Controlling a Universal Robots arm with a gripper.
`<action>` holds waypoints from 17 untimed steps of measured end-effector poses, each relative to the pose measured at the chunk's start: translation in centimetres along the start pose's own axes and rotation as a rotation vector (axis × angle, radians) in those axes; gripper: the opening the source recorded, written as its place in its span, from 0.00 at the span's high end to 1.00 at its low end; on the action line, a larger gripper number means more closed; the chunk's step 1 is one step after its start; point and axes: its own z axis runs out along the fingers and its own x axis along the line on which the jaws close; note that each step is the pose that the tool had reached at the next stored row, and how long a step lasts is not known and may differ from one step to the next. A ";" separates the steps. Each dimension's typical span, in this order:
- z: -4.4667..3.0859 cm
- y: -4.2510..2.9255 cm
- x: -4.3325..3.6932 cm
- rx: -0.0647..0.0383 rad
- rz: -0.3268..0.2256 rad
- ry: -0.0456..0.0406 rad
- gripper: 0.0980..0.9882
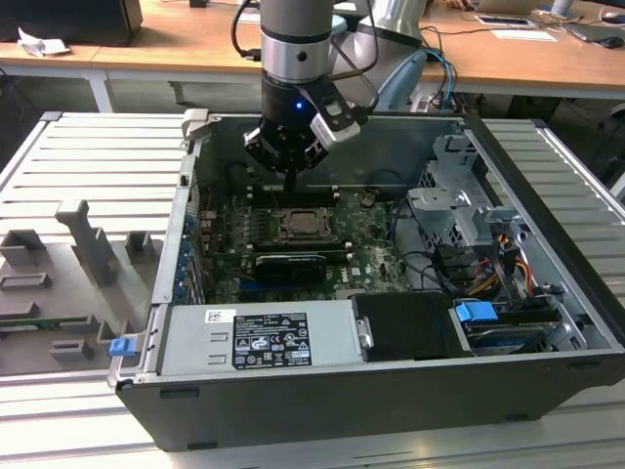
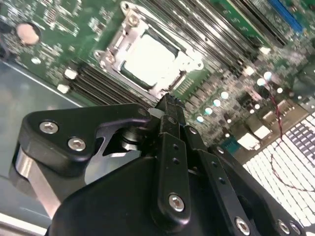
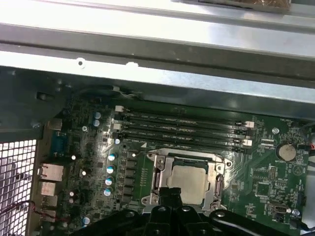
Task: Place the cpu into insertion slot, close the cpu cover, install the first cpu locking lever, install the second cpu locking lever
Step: 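Install the first cpu locking lever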
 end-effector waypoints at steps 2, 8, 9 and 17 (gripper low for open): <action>0.07 0.06 0.19 0.000 0.010 -0.0001 0.99; 0.48 0.40 3.05 -0.001 0.017 -0.0056 0.99; 0.50 0.46 3.41 -0.001 0.017 -0.0062 0.99; 0.88 1.54 4.18 -0.002 0.022 -0.0064 0.99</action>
